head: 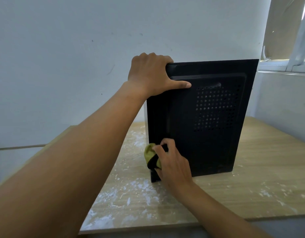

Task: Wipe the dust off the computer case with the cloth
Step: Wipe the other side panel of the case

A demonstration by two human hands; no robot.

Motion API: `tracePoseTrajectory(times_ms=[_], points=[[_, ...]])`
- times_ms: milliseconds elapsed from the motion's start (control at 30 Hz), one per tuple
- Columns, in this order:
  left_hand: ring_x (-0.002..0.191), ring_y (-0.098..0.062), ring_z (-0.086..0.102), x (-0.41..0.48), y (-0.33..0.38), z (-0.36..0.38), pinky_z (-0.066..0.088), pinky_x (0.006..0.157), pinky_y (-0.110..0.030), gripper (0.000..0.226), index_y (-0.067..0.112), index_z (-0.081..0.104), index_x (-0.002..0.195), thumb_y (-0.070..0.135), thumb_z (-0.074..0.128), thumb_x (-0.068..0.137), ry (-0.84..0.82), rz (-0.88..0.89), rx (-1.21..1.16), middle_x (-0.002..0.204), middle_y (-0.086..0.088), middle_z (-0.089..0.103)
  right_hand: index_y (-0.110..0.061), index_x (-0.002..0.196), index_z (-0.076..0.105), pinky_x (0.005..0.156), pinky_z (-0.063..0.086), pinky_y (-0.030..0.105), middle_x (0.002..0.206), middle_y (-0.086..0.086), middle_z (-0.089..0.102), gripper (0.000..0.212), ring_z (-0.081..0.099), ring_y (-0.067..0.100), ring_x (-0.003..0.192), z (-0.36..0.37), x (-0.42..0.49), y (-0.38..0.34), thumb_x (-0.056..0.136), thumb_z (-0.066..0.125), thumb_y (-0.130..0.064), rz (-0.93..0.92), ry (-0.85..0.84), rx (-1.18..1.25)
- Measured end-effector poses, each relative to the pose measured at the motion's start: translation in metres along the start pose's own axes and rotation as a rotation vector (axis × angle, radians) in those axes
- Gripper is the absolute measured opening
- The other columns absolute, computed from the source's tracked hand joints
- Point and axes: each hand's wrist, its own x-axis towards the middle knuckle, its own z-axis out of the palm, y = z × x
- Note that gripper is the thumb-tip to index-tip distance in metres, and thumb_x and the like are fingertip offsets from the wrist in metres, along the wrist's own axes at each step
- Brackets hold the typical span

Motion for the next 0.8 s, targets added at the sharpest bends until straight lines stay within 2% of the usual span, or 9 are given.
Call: tracePoseTrajectory(times_ms=[100,200,400,500,633,733,800], points=[[0.095,-0.024,0.059,0.0,0.0,0.001,0.031,0.076,-0.03,0.079,0.033,0.067,0.113,0.091,0.051,0.063,0.009,0.002,-0.005,0.099,0.004,0.069,-0.023,0.103,0.051,0.041,0.035,0.012,0.114,0.0,0.038,0.079,0.058,0.011,0.064,0.001,-0.008,0.002,0.038,0.095,-0.025,0.052,-0.023,0.039],[0.095,-0.024,0.059,0.001,0.0,0.001,0.031,0.075,-0.03,0.079,0.033,0.067,0.112,0.091,0.051,0.063,0.015,0.006,-0.005,0.099,0.004,0.069,-0.022,0.102,0.056,0.041,0.038,0.012,0.113,0.0,0.039,0.074,0.057,0.01,0.062,-0.005,-0.004,0.002,0.039,0.095,-0.024,0.074,0.022,0.047],[0.098,-0.025,0.061,0.0,-0.001,0.001,0.032,0.076,-0.031,0.08,0.033,0.066,0.117,0.091,0.051,0.064,0.013,0.02,-0.014,0.103,0.003,0.069,-0.026,0.106,0.063,0.045,0.03,0.018,0.107,0.002,0.053,0.068,0.049,0.01,0.053,-0.034,0.022,0.004,0.046,0.094,-0.028,0.085,0.106,-0.049],[0.097,-0.025,0.061,0.001,-0.001,0.001,0.032,0.076,-0.031,0.08,0.032,0.066,0.116,0.091,0.051,0.064,0.016,0.019,-0.005,0.101,0.002,0.069,-0.025,0.112,0.062,0.051,0.033,0.022,0.113,0.003,0.051,0.062,0.037,0.01,0.062,-0.058,0.046,0.004,0.057,0.09,-0.027,0.073,0.173,-0.052],[0.09,-0.024,0.06,0.001,-0.001,0.003,0.032,0.073,-0.031,0.082,0.031,0.067,0.112,0.094,0.048,0.062,0.034,0.03,0.004,0.095,0.002,0.069,-0.021,0.115,0.061,0.056,0.043,0.028,0.119,0.008,0.047,0.054,0.043,0.012,0.069,-0.079,0.077,-0.001,0.067,0.085,-0.023,0.056,0.254,0.018],[0.09,-0.024,0.06,0.0,-0.001,0.002,0.033,0.073,-0.031,0.088,0.032,0.067,0.113,0.096,0.044,0.058,0.03,0.025,0.004,0.095,0.002,0.069,-0.018,0.112,0.062,0.051,0.044,0.028,0.116,0.01,0.049,0.052,0.052,0.018,0.068,-0.077,0.078,-0.001,0.065,0.085,-0.02,0.027,0.258,0.017],[0.095,-0.025,0.061,0.0,-0.001,0.001,0.033,0.075,-0.031,0.086,0.032,0.066,0.116,0.095,0.048,0.06,0.022,0.021,0.0,0.1,0.002,0.069,-0.018,0.108,0.063,0.046,0.036,0.024,0.11,0.01,0.051,0.053,0.044,0.014,0.063,-0.07,0.07,0.003,0.061,0.088,-0.019,0.008,0.246,-0.004]])
